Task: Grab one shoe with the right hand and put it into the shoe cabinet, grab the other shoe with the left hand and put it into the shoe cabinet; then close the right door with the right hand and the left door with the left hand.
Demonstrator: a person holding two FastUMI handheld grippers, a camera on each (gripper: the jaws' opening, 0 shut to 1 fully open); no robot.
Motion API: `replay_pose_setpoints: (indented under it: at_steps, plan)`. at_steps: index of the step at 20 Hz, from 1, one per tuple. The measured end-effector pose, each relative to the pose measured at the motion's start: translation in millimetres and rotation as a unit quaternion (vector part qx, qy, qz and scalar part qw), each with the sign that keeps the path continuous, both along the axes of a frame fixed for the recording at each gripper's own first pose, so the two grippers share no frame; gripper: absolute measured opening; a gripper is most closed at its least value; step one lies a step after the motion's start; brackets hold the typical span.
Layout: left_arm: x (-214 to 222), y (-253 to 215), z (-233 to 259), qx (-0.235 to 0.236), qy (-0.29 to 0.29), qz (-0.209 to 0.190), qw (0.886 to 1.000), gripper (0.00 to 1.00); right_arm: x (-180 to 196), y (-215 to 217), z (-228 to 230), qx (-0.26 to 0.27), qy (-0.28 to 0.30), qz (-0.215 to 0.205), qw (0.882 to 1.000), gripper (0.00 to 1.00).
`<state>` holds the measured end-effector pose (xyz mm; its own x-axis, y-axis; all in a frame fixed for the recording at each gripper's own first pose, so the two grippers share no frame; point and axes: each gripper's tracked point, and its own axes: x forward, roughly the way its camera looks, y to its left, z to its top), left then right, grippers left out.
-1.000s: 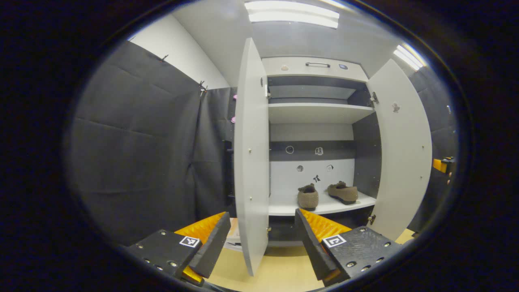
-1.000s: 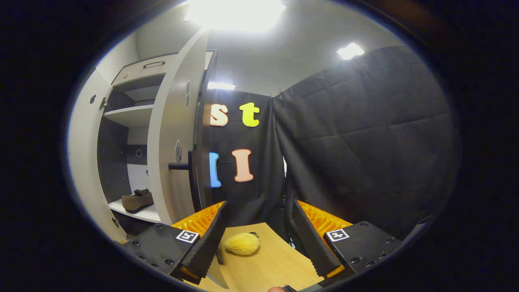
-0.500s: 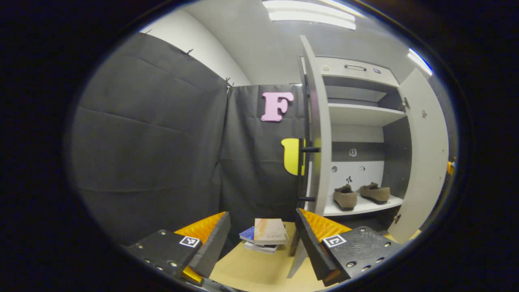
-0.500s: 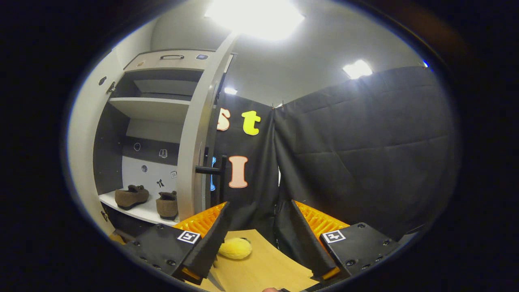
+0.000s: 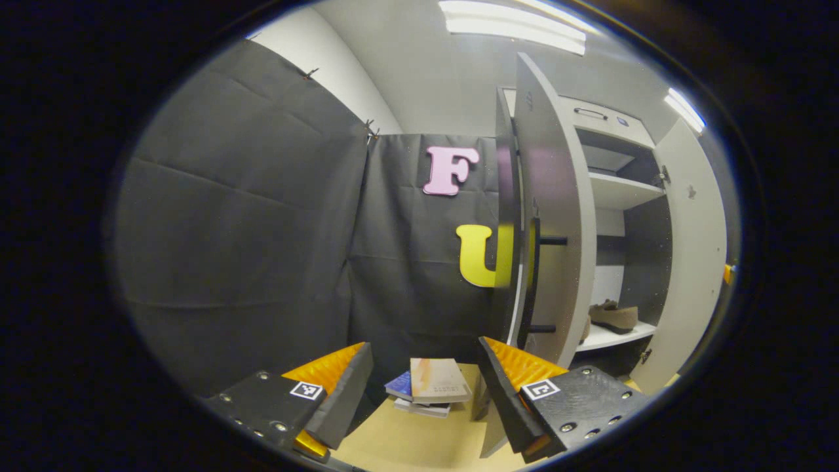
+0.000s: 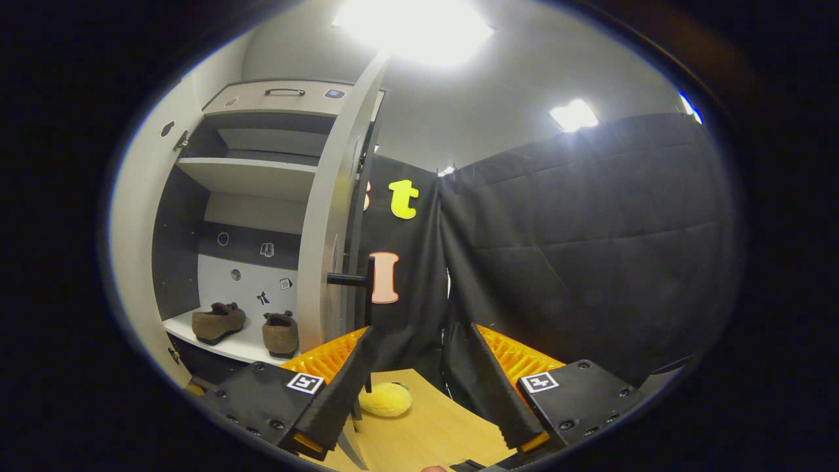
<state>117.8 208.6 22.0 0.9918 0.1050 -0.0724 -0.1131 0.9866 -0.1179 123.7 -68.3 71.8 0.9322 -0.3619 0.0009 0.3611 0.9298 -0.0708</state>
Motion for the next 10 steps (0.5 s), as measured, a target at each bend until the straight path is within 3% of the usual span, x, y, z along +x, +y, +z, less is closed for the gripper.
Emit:
replay_pose_setpoints:
  at_steps: [2,4,10]
  plan:
    - [7,2,-3,0.001,0.002,-0.006,1.0,0.97,-1,15,1,0.001,0.0,0.012,1.0,0.9]
    - [10,2,-2,-0.001,0.001,-0.011,1.0,0.93,0,34,1,0.002,-0.004,0.029,1.0,0.9]
    - [13,6,-2,-0.001,-0.001,-0.018,1.0,0.96,8,73,3,0.019,-0.018,0.059,0.998,0.91]
